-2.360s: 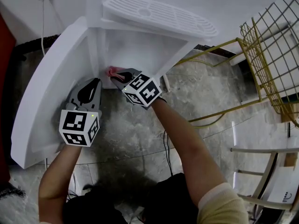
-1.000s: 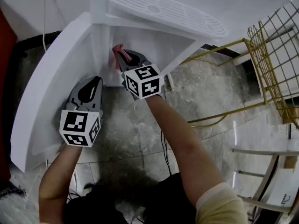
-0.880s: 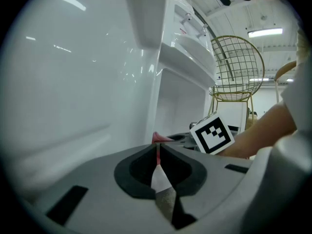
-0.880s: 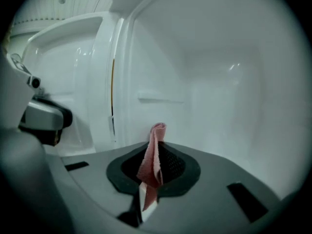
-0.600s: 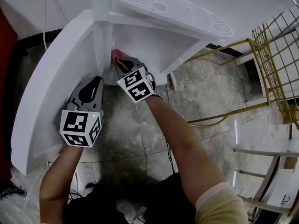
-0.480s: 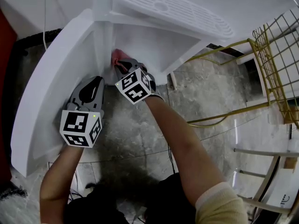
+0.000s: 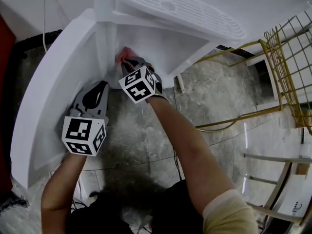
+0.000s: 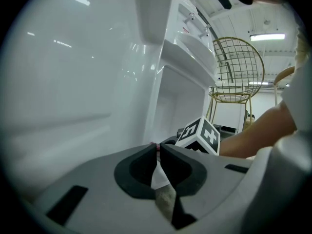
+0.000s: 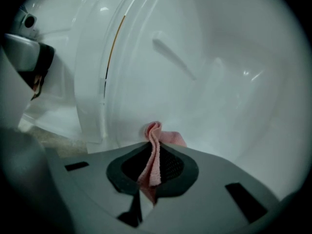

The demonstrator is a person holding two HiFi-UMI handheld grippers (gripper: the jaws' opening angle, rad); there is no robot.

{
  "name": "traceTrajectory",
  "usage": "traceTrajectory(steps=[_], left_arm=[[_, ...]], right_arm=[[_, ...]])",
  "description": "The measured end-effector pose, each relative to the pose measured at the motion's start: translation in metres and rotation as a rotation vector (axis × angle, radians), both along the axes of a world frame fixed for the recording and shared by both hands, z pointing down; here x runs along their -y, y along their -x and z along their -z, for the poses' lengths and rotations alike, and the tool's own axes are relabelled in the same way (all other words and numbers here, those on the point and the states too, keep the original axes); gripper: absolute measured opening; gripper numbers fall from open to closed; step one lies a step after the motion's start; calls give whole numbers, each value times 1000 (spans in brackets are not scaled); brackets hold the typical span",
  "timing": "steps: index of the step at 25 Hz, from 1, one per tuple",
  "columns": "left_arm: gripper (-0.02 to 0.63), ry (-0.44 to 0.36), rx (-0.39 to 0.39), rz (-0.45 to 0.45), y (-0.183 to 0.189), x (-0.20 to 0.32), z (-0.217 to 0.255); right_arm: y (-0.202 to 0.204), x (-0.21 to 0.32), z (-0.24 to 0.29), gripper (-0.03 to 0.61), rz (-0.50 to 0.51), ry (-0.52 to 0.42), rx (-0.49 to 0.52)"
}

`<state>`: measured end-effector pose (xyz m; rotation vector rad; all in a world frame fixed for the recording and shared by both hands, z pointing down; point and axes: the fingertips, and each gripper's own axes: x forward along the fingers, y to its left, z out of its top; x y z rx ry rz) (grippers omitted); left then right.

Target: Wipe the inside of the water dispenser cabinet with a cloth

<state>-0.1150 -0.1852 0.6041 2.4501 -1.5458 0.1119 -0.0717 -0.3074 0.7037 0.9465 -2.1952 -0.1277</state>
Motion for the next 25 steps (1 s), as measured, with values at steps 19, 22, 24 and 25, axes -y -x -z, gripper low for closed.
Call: traceTrajectory(steps=[19,22,24,25], left_arm=[[18,2,-14,-3,-9,-2,1],[18,5,-14,-3,-12,-3,1],[18,7,-10,-3,-14,-3,1],[18,6,-7,-3,-14,-4,1]], right_arm=[[-96,6,-2,29,-282,38,-43],[-108,-1,-4,29,-314,44,-66],[-115,-5,-5,29,-332,52,-78],[-118,-7,-5,29,-339,56,-79]])
